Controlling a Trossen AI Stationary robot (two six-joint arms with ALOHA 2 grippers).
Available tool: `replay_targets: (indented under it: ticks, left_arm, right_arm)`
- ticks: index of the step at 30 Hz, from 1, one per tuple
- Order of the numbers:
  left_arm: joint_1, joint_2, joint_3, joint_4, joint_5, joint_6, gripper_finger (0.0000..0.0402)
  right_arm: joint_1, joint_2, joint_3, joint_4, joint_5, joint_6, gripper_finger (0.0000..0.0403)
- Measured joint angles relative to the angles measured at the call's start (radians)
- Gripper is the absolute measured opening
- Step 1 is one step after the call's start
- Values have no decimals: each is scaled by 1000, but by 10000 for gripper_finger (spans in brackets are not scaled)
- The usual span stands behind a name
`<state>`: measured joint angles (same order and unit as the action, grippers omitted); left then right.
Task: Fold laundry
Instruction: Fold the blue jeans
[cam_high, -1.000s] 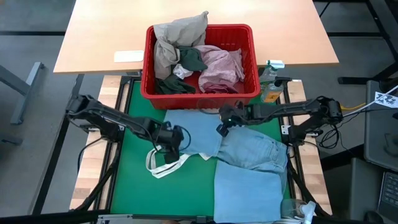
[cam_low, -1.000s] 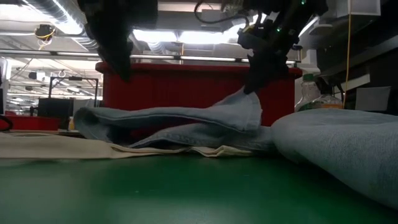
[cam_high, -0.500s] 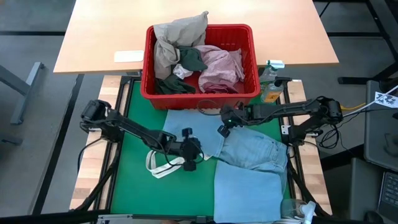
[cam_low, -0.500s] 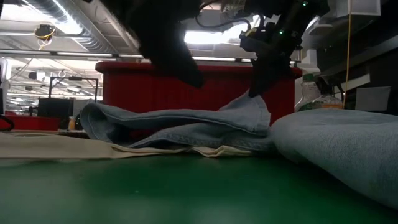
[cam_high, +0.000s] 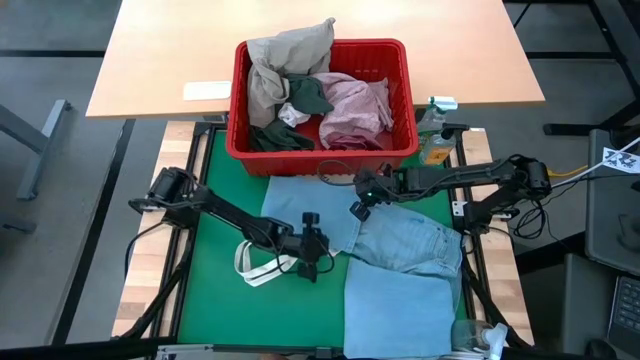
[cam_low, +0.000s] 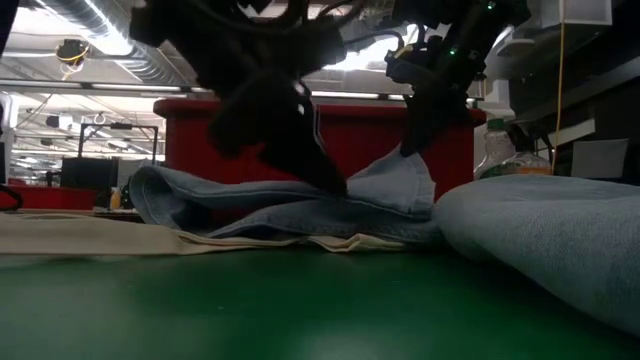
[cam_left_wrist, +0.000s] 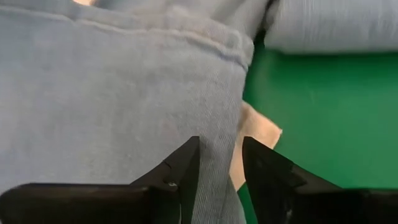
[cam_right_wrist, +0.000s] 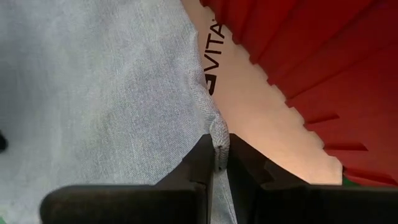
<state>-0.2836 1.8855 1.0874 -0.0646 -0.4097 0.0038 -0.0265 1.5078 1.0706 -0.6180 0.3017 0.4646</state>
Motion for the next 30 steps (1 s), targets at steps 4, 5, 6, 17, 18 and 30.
replay_targets:
  ticks: [4,5,6,17,18,30]
  left_arm:
    - [-1,33,0,8,-45,1,115]
    - [-1,39,0,12,-61,1,112]
    - [0,42,0,16,-69,0,106]
    - [-5,47,-1,156,-71,-77,13]
    - [-5,47,-1,171,-70,-78,13]
    - [-7,33,-1,184,-69,-80,4]
  right_arm:
    - [0,0,0,1,0,0,34]
    - [0,0,0,1,0,0,34]
    - [0,0,0,1,0,0,34]
    - [0,0,0,1,0,0,34]
    - [0,0,0,1,0,0,34]
    - [0,0,0,-4,55,-28,34]
